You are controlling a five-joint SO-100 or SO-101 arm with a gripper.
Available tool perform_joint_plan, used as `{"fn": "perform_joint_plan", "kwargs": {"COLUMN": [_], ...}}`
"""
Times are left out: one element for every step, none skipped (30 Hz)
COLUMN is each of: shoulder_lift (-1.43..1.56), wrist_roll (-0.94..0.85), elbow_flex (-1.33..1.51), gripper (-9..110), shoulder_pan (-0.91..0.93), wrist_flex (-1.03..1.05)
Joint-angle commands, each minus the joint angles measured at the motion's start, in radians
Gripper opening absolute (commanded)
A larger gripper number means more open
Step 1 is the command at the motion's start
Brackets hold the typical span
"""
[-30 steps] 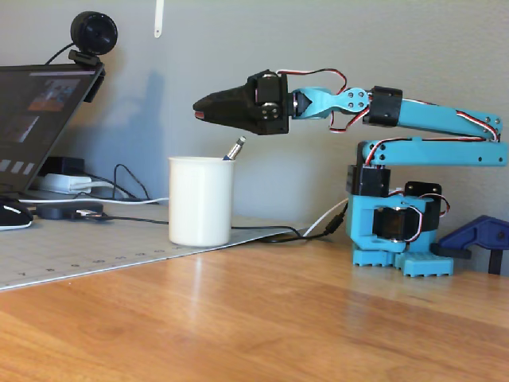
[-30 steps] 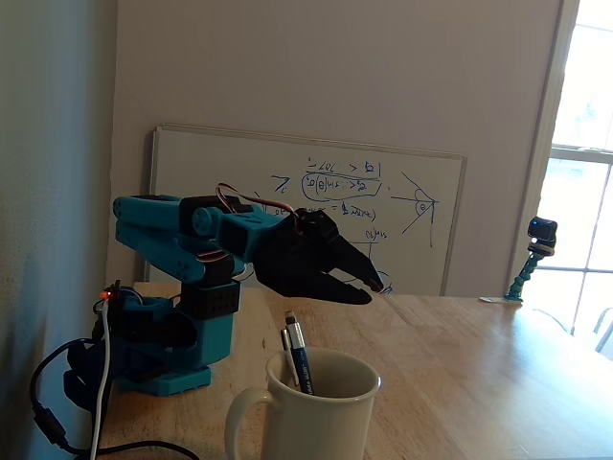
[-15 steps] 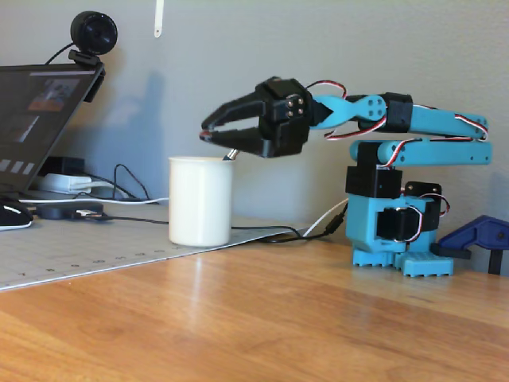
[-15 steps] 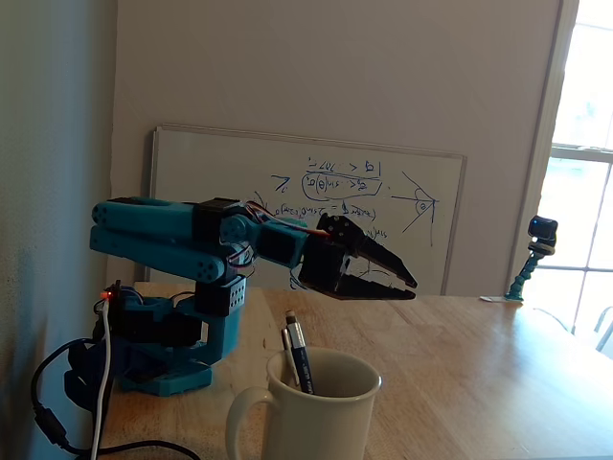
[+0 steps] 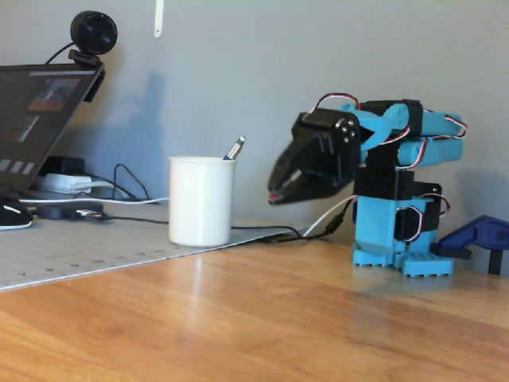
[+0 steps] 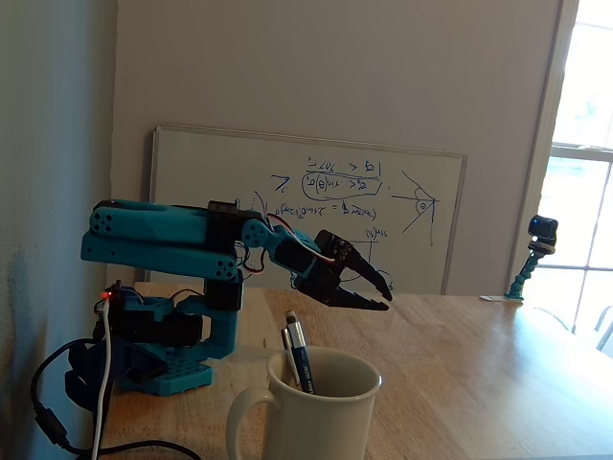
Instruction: Grasp a pen and put it in a mug.
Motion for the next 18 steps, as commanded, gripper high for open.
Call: {"fn": "perform_joint_plan", "kwargs": {"shoulder_lift": [0.06, 0.083, 0.109, 0.135, 0.161, 0.187, 0.212, 0.235, 0.252, 0.265, 0.272, 0.278, 0.278, 0.275, 0.275, 0.275, 0.275, 0.275], "wrist_roll": [0.012, 0.012, 0.012, 0.014, 0.014, 0.02, 0.037, 0.063, 0.097, 0.133, 0.172, 0.207, 0.241, 0.268, 0.293, 0.305, 0.308, 0.31], "elbow_flex": [-0.015, -0.015, -0.015, -0.015, -0.015, -0.015, -0.015, -0.015, -0.015, -0.015, -0.015, -0.015, -0.015, -0.015, -0.015, -0.015, -0.015, -0.017], "gripper": [2, 2, 2, 2, 2, 2, 2, 2, 2, 2, 2, 2, 2, 2, 2, 2, 3, 3], "shoulder_pan": [-0.06, -0.067, -0.074, -0.077, -0.078, -0.078, -0.078, -0.08, -0.081, -0.086, -0.097, -0.117, -0.138, -0.163, -0.187, -0.202, -0.216, -0.222], "wrist_flex": [0.123, 0.16, 0.196, 0.232, 0.268, 0.304, 0.339, 0.376, 0.408, 0.437, 0.462, 0.488, 0.509, 0.528, 0.548, 0.565, 0.584, 0.604]}}
